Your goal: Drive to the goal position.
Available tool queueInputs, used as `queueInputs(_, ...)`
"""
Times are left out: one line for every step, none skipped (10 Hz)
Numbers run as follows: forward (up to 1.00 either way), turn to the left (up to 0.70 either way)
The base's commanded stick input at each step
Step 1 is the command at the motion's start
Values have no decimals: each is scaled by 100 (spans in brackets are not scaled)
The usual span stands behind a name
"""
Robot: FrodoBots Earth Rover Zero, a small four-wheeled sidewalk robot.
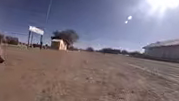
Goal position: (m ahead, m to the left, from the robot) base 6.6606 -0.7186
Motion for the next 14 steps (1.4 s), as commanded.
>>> queueInputs(70,0)
queueInputs(70,0)
queueInputs(70,0)
queueInputs(70,0)
queueInputs(70,0)
queueInputs(70,0)
queueInputs(70,0)
queueInputs(70,0)
queueInputs(70,0)
queueInputs(70,0)
queueInputs(70,0)
queueInputs(70,0)
queueInputs(70,0)
queueInputs(70,0)
